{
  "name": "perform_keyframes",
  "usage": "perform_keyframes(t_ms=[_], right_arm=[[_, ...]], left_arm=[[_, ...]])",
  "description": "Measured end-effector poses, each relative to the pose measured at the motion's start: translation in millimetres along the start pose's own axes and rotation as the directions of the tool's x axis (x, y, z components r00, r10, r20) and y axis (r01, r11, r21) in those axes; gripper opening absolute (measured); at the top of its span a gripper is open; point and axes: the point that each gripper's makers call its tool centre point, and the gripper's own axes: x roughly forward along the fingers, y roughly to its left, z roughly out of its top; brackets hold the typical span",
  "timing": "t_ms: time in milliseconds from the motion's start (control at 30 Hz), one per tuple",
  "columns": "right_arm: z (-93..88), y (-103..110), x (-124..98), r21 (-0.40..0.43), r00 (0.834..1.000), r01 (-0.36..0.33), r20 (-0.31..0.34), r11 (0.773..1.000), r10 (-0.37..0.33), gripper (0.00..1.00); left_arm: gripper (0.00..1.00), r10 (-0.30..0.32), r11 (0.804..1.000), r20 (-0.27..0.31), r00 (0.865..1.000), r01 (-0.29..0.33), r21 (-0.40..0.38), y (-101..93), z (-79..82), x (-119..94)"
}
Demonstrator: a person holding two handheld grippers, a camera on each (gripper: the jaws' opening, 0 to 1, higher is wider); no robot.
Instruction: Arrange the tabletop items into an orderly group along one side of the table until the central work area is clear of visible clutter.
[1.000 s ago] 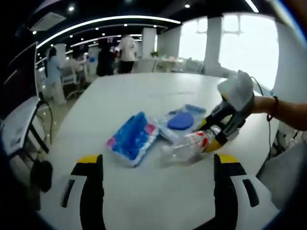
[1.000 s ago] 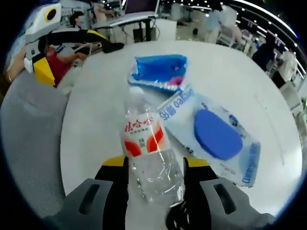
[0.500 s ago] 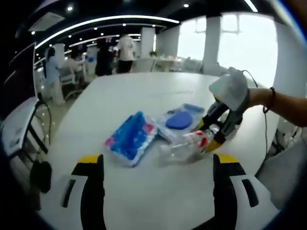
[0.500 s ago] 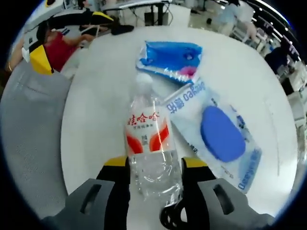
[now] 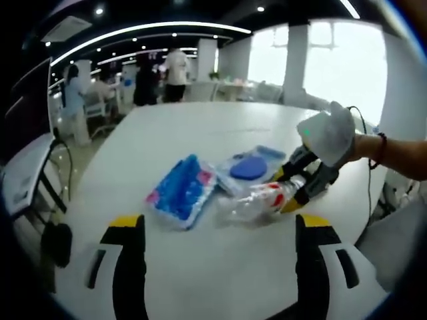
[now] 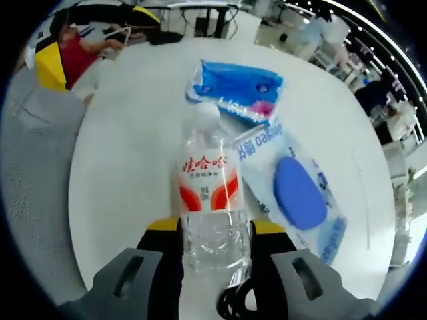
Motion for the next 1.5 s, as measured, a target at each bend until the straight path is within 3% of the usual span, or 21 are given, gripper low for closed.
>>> perform_keyframes(t_ms=[400,500,633,1000,1200,1500], right_arm=[[17.3,-7.3,-16.4,-0.023,0.991,0.107,0.082,0.994,-0.105,0.36],[19.0,-6.5,-19.5,-0.007,0.991,0.103,0.092,0.995,-0.101,0.36],[16.2,-3.0,-21.8,0.082,0.992,0.061,0.102,0.995,-0.07,0.36],[-1.0,1.4,-20.6,0.16,0.998,0.017,0.064,0.987,-0.028,0.37],[-16.6,5.9,-16.0,0.191,1.0,-0.007,0.001,0.982,0.007,0.38],[-28.0,10.4,-11.2,0.171,0.998,-0.014,-0.055,0.985,0.024,0.38]], left_arm=[[0.89,0.003,1.0,-0.002,1.0,-0.003,-0.005,0.8,-0.8,-1.0],[0.89,0.002,1.0,-0.007,1.0,-0.002,-0.002,0.3,-1.5,-0.9],[0.88,0.002,1.0,-0.005,1.0,-0.002,-0.001,0.5,-1.3,-1.0],[0.87,-0.01,1.0,-0.012,1.0,0.01,0.005,-2.4,-2.3,-0.3],[0.87,-0.013,1.0,-0.013,1.0,0.013,0.008,-3.4,-2.4,0.1],[0.87,-0.011,1.0,-0.013,1.0,0.011,0.008,-2.5,-2.4,-0.1]])
